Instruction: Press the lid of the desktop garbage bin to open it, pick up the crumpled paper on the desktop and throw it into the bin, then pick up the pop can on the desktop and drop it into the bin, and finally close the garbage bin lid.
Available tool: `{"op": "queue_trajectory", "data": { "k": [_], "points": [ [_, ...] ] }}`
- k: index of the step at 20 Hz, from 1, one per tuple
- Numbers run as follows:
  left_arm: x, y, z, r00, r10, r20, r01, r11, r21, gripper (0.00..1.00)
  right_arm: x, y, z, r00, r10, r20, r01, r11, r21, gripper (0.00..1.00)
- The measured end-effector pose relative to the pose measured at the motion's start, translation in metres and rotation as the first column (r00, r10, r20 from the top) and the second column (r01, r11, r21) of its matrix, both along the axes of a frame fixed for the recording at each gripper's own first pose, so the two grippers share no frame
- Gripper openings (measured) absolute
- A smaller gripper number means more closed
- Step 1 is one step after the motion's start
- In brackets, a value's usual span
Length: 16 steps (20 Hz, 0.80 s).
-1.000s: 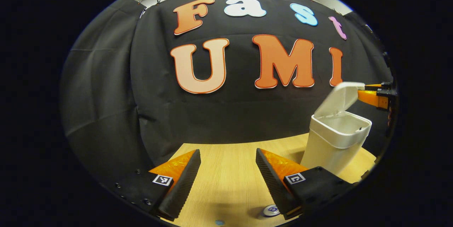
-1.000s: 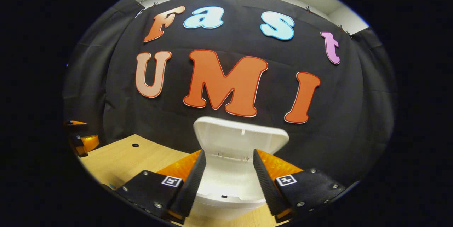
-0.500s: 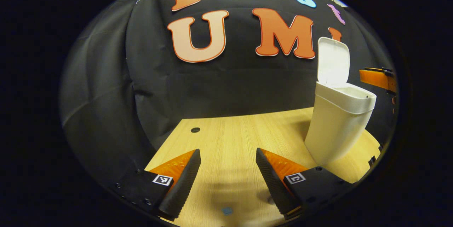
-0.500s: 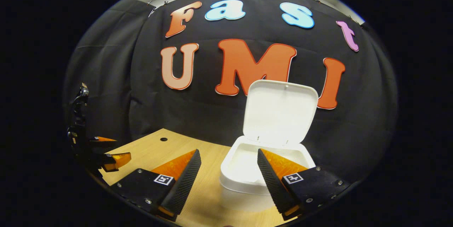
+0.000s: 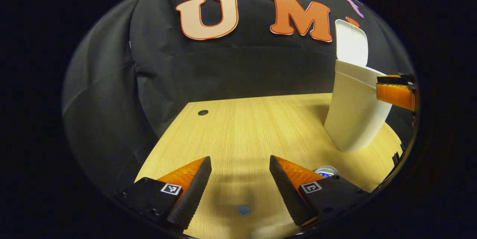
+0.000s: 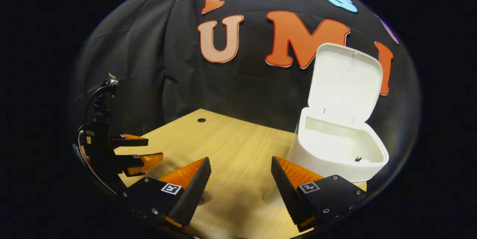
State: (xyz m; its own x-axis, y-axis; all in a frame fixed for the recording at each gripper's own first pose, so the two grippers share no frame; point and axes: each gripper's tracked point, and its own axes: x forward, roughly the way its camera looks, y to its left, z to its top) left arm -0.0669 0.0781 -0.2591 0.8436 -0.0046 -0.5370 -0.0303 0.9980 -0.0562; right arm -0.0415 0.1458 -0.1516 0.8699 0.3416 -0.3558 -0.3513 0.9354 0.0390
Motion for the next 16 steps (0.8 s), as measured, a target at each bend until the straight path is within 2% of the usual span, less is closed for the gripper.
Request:
{"op": "queue_trajectory", "data": {
  "k": [1,2,6,8,9,10,11,12,13,14,15,16],
  "points": [
    [-0.004,0.001,-0.012,1.0,-0.009,-0.02,0.009,1.0,0.006,0.95,-0.002,0.007,-0.014,0.999,0.02,-0.044,-0.02,1.0,-0.002,0.98],
    [-0.01,0.002,-0.021,0.999,-0.019,-0.043,0.02,1.0,0.013,1.0,-0.004,0.015,-0.025,0.996,0.039,-0.077,-0.039,0.999,0.002,0.99],
    [-0.027,0.001,-0.049,0.99,-0.085,-0.108,0.087,0.996,0.009,1.0,-0.017,0.037,-0.035,0.981,0.116,-0.154,-0.116,0.993,0.014,0.99],
    [-0.036,-0.006,-0.061,0.983,-0.125,-0.135,0.127,0.992,0.004,1.0,-0.022,0.043,-0.035,0.972,0.152,-0.176,-0.152,0.988,0.017,0.99],
    [-0.041,-0.007,-0.067,0.978,-0.142,-0.152,0.144,0.99,0.002,0.95,-0.023,0.047,-0.035,0.968,0.167,-0.186,-0.168,0.986,0.014,0.99],
    [-0.044,-0.008,-0.073,0.974,-0.154,-0.167,0.157,0.988,0.001,1.0,-0.028,0.053,-0.039,0.965,0.178,-0.192,-0.18,0.984,0.007,0.99],
    [-0.047,-0.009,-0.078,0.969,-0.165,-0.183,0.167,0.986,0.0,1.0,-0.03,0.058,-0.042,0.962,0.189,-0.195,-0.192,0.981,0.001,0.99],
    [-0.05,-0.01,-0.081,0.966,-0.174,-0.192,0.177,0.984,-0.004,0.95,-0.032,0.062,-0.045,0.96,0.199,-0.198,-0.203,0.979,-0.002,0.99],
    [-0.053,-0.012,-0.085,0.963,-0.182,-0.2,0.184,0.983,-0.008,1.0,-0.034,0.064,-0.046,0.957,0.208,-0.201,-0.213,0.977,-0.004,0.99],
    [-0.056,-0.013,-0.088,0.96,-0.19,-0.208,0.192,0.981,-0.01,0.95,-0.036,0.066,-0.046,0.955,0.215,-0.205,-0.221,0.975,-0.007,0.99],
    [-0.059,-0.012,-0.089,0.958,-0.194,-0.212,0.197,0.98,-0.008,0.95,-0.037,0.068,-0.048,0.953,0.219,-0.209,-0.226,0.974,-0.01,0.99],
    [-0.062,-0.011,-0.092,0.956,-0.197,-0.217,0.201,0.98,-0.007,1.0,-0.04,0.07,-0.049,0.951,0.224,-0.215,-0.232,0.973,-0.012,0.99]
  ]
}}
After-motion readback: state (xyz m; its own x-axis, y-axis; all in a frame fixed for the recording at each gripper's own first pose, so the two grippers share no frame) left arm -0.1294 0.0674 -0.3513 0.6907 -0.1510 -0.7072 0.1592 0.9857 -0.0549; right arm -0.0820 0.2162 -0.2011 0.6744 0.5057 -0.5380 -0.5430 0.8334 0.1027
